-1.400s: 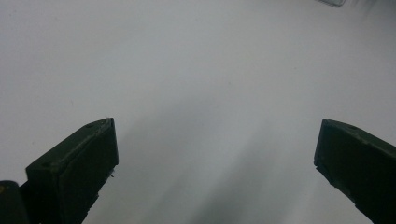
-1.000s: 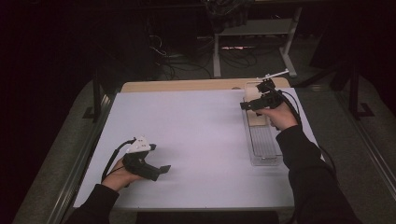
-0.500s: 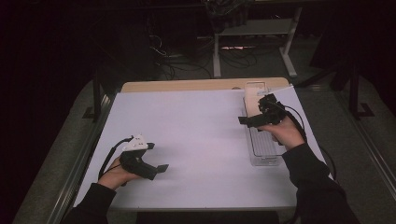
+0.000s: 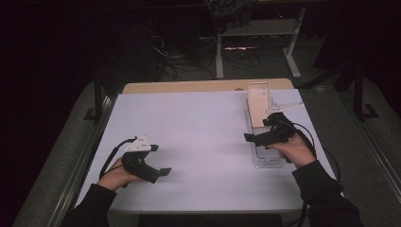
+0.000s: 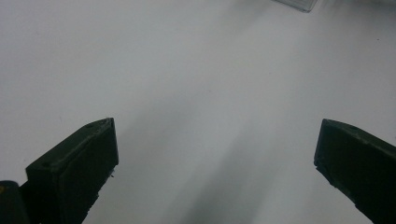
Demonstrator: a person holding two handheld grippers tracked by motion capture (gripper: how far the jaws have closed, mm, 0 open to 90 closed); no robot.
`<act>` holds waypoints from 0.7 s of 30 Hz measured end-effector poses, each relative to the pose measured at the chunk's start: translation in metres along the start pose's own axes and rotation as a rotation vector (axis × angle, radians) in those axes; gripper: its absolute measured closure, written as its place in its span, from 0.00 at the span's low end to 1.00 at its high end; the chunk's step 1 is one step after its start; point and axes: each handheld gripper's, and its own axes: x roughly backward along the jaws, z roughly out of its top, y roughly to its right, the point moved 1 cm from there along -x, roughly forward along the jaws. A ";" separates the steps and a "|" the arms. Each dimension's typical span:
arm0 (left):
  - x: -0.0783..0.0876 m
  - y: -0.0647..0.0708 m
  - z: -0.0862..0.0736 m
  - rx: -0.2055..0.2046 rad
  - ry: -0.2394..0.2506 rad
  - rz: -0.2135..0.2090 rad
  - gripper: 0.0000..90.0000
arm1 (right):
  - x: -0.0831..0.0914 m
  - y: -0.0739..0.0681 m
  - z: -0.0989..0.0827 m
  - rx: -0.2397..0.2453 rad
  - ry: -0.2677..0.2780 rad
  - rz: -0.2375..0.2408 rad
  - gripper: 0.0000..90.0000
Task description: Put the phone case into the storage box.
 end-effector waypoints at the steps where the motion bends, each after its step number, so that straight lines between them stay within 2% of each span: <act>1: 0.000 0.000 0.001 -0.007 -0.005 -0.002 0.00 | 0.001 -0.001 -0.002 -0.004 0.002 0.004 0.00; 5: 0.001 0.000 0.004 -0.015 -0.007 -0.007 0.00 | 0.006 -0.004 -0.010 0.007 0.014 0.020 0.00; 7: 0.002 0.001 0.005 0.004 -0.007 -0.015 0.00 | 0.007 -0.006 -0.014 0.009 0.018 0.034 0.00; 8: 0.003 0.000 0.005 -0.012 -0.017 -0.018 0.00 | 0.008 -0.006 -0.016 0.016 0.021 0.037 0.00; 13: 0.007 -0.003 0.009 -0.017 -0.010 -0.022 0.00 | 0.013 -0.009 -0.025 0.020 0.023 0.044 0.00; 21: 0.014 -0.007 0.013 0.001 0.010 -0.046 0.00 | 0.017 -0.015 -0.041 0.038 0.013 0.063 0.00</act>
